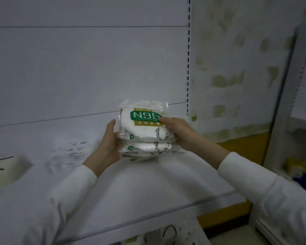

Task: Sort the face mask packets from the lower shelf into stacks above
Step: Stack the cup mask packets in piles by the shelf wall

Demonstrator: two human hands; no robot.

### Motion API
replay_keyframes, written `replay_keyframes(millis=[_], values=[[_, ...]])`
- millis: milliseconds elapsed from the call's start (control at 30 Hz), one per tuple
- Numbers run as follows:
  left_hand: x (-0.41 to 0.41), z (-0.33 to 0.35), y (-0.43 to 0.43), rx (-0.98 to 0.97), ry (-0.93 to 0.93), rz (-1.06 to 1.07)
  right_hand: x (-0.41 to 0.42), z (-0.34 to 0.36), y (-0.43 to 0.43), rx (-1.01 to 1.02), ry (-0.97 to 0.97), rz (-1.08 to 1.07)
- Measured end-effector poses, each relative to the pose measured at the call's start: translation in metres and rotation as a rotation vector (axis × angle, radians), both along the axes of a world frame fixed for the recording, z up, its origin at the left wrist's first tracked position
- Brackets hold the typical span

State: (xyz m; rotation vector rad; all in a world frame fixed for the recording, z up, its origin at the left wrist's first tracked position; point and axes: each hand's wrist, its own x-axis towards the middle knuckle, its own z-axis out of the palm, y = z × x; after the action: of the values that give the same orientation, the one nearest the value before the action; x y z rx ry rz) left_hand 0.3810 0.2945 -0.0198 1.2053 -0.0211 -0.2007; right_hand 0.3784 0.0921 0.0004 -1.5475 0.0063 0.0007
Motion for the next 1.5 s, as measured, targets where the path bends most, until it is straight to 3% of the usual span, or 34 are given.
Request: replay_keyframes(millis=[167,433,533,700,867,1133,1200,1267,1300,1367,1500], values=[[0.050,0.025,-0.036,0.080,-0.115,0.072,0.055,0.030,-0.027,0.087,0.008,0.028],[0.089,0.015,-0.014,0.117,-0.066,0.292,0.111,0.032,-0.009,-0.088,-0.007,0.104],[0.096,0.013,0.002,0.150,-0.015,0.359,0.120,0.029,-0.023,-0.053,-0.044,0.046],[0.104,0.009,0.005,0.179,-0.005,0.283,0.131,0.016,-0.087,-0.014,-0.032,-0.131],[0.105,0.003,-0.002,0.220,0.031,0.226,0.137,-0.016,-0.114,-0.339,-0.012,-0.199],[0.115,0.015,-0.007,0.402,0.034,0.266,0.151,-0.018,-0.085,-0.502,-0.094,-0.203],[0.118,0.012,-0.010,0.540,0.036,0.336,0.153,-0.024,-0.084,-0.753,-0.128,-0.238],[0.119,0.010,-0.013,0.839,0.007,0.424,0.153,-0.031,-0.089,-0.975,-0.236,-0.311],[0.118,0.010,-0.013,0.973,-0.039,0.454,0.154,-0.034,-0.091,-1.008,-0.307,-0.316],[0.116,0.013,-0.012,1.039,-0.134,0.457,0.157,-0.036,-0.094,-1.027,-0.391,-0.267],[0.106,0.020,-0.006,1.165,-0.362,0.424,0.157,-0.033,-0.095,-1.093,-0.358,-0.207]])
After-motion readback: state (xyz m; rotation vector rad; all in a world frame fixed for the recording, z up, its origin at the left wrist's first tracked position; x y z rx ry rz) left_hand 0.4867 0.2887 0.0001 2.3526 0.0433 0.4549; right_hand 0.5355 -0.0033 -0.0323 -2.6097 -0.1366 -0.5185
